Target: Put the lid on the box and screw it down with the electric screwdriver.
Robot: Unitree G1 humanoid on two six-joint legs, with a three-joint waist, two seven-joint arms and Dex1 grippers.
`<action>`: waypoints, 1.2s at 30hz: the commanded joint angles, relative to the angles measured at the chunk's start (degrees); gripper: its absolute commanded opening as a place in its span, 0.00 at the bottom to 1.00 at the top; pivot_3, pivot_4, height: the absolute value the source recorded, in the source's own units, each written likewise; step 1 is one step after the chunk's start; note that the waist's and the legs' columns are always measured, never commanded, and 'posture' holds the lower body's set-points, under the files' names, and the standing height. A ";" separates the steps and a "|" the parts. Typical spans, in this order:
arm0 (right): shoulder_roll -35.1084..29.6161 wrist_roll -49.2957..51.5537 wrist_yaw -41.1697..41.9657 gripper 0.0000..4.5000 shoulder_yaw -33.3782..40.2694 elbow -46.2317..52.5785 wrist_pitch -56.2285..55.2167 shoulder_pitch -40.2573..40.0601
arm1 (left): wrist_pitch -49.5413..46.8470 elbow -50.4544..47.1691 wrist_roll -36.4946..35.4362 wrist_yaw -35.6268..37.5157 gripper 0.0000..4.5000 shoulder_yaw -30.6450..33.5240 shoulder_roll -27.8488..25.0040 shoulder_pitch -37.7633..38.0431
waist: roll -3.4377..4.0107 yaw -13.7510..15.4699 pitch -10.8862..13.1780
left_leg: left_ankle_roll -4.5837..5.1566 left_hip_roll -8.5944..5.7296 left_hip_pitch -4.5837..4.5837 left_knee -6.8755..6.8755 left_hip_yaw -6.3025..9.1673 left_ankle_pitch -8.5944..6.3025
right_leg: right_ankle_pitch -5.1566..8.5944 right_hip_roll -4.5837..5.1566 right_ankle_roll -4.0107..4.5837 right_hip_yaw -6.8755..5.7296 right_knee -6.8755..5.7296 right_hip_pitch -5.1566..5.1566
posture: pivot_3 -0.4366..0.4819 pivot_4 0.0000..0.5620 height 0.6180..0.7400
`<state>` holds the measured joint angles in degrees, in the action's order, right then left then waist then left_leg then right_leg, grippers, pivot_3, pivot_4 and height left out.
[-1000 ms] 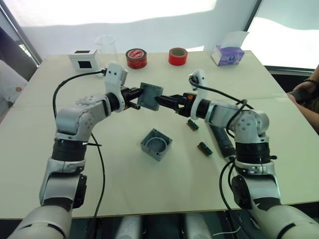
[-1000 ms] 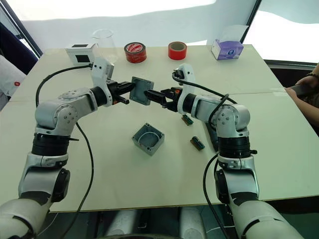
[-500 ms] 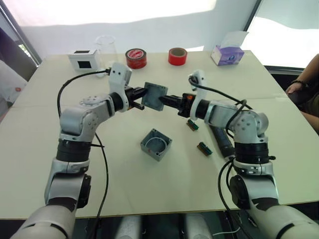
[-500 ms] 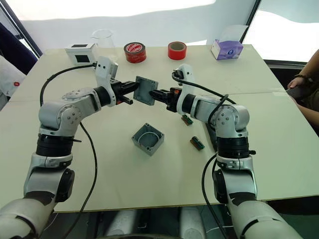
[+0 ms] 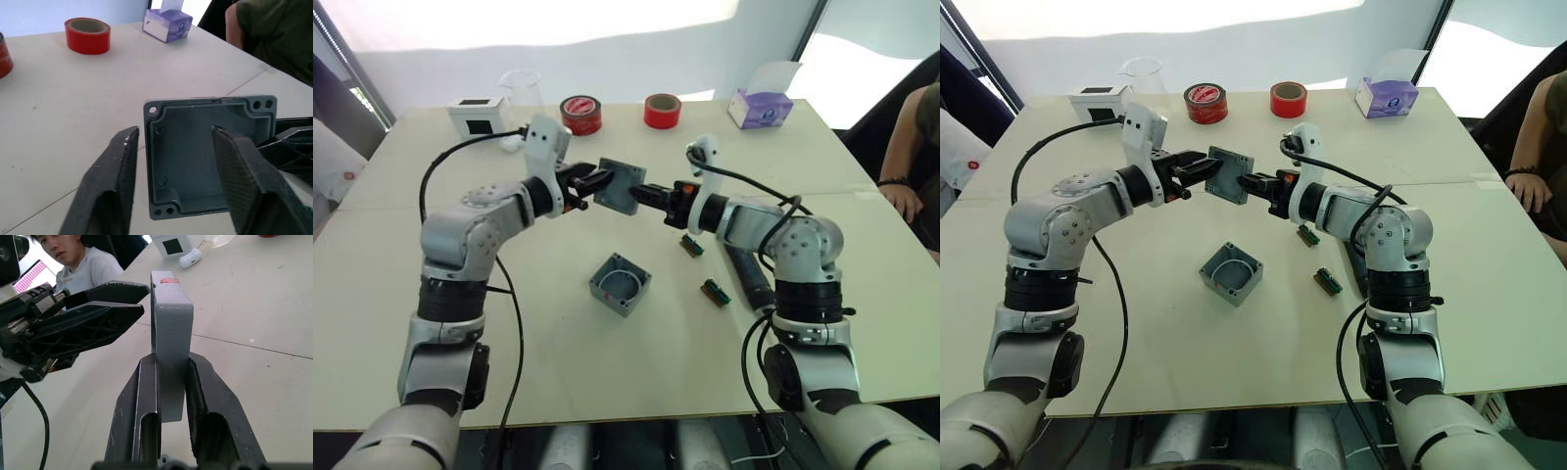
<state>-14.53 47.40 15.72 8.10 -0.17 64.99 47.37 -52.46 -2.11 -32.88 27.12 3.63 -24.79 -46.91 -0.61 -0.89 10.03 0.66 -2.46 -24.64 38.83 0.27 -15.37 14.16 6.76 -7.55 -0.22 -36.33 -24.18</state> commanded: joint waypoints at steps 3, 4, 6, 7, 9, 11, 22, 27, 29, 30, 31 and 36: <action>-4.51 -7.60 3.75 0.03 -4.73 8.41 -9.70 -0.03 | -1.82 -0.33 -2.50 7.92 0.97 3.46 -8.31 -1.33 | 0.04 -0.16 0.03 | 0.00 0.00 0.00 -0.01 -0.01 0.00 | 0.00 -0.01 0.00 0.00 0.00 -0.01 | 0.48 0.27 1.00; -6.08 -10.08 5.02 0.03 -6.58 10.38 -12.45 -0.69 | -2.64 -0.03 -3.48 9.06 0.97 4.34 -9.53 -1.49 | 0.07 -0.14 0.04 | 0.00 0.00 -0.01 -0.03 -0.04 0.00 | 0.00 -0.02 0.00 0.02 0.00 -0.07 | 0.48 0.27 1.00; -11.35 -16.54 8.24 0.03 -11.32 16.99 -19.37 -3.51 | -3.33 0.61 -4.32 10.80 0.97 5.49 -11.93 -1.49 | 0.06 0.00 0.04 | 0.01 0.00 -0.01 -0.05 -0.05 -0.01 | 0.01 -0.03 -0.01 0.02 0.00 -0.08 | 0.48 0.27 1.00; -14.24 -21.04 9.37 0.03 -14.03 19.88 -23.89 -5.28 | -3.14 0.94 -4.06 11.40 0.91 5.49 -12.89 -1.23 | 0.06 0.11 0.04 | 0.02 -0.01 -0.01 -0.06 -0.04 -0.01 | 0.01 -0.02 -0.01 0.02 0.01 -0.07 | 0.48 0.27 1.00; -18.27 -29.39 10.16 0.03 -17.88 23.47 -33.04 -8.75 | -2.85 1.01 -3.57 12.74 0.80 5.10 -14.08 -0.39 | 0.04 0.20 0.03 | 0.04 -0.01 -0.02 -0.04 -0.04 -0.02 | 0.01 -0.02 -0.02 0.01 0.03 -0.04 | 0.48 0.27 1.00; -20.86 -35.62 10.70 0.03 -19.69 25.70 -41.93 -13.40 | -2.55 0.19 -2.97 14.02 0.63 3.91 -14.98 0.67 | 0.02 0.14 0.02 | 0.05 -0.03 -0.01 -0.02 -0.06 -0.03 | 0.01 -0.02 -0.03 0.01 0.06 -0.01 | 0.48 0.27 1.00; -28.85 -75.30 1.49 0.03 -29.58 25.84 -75.41 -31.98 | 1.79 -5.16 1.86 21.55 0.00 -7.06 -17.18 4.14 | -0.01 0.12 0.03 | 0.02 0.06 0.01 0.11 -0.07 -0.01 | 0.02 -0.07 -0.03 0.02 0.01 0.05 | 0.48 0.27 1.00; -27.85 -83.99 -1.13 0.03 -29.48 24.94 -80.65 -34.98 | 3.87 -5.15 4.20 24.82 0.00 -10.55 -18.04 4.23 | -0.01 0.19 0.03 | 0.01 0.09 0.02 0.08 -0.07 0.00 | 0.02 -0.10 -0.02 0.03 0.02 0.06 | 0.48 0.27 1.00; -27.66 -86.10 -1.19 0.03 -29.54 24.31 -82.34 -35.38 | 4.67 -4.75 5.15 25.18 0.00 -11.09 -17.96 4.17 | -0.01 0.33 0.03 | 0.01 0.09 0.03 0.12 -0.07 -0.01 | 0.02 -0.10 -0.02 0.02 0.02 0.10 | 0.48 0.27 1.00; -27.43 -86.45 -0.98 0.03 -29.54 23.85 -82.78 -35.77 | 4.84 -4.42 5.36 25.39 0.00 -11.13 -17.83 4.10 | -0.01 0.42 0.03 | 0.02 0.09 0.05 0.14 -0.05 -0.01 | 0.02 -0.10 -0.02 0.01 0.02 0.15 | 0.48 0.27 1.00; -27.16 -86.64 -0.79 0.03 -29.43 23.50 -83.10 -36.07 | 4.91 -4.19 5.47 25.58 0.00 -11.09 -17.70 4.04 | -0.01 0.43 0.03 | 0.02 0.09 0.05 0.15 -0.04 -0.01 | 0.02 -0.10 -0.02 0.00 0.03 0.17 | 0.48 0.27 1.00; -25.32 -90.06 0.62 0.03 -29.44 21.24 -82.87 -35.31 | 5.94 -4.46 6.70 27.13 0.00 -12.24 -17.53 4.49 | -0.01 0.22 0.03 | 0.03 0.09 0.07 0.16 -0.03 -0.02 | 0.02 -0.11 -0.02 0.00 0.03 0.18 | 0.48 0.27 1.00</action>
<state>-40.83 -41.37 16.08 -22.19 20.67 -17.86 11.07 -47.89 -5.19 -26.68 53.50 -8.54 -42.14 -42.23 -0.63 -0.67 10.06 0.69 -2.37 -24.57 38.99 0.24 -15.39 14.18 6.65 -7.57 -0.22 -36.30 -24.00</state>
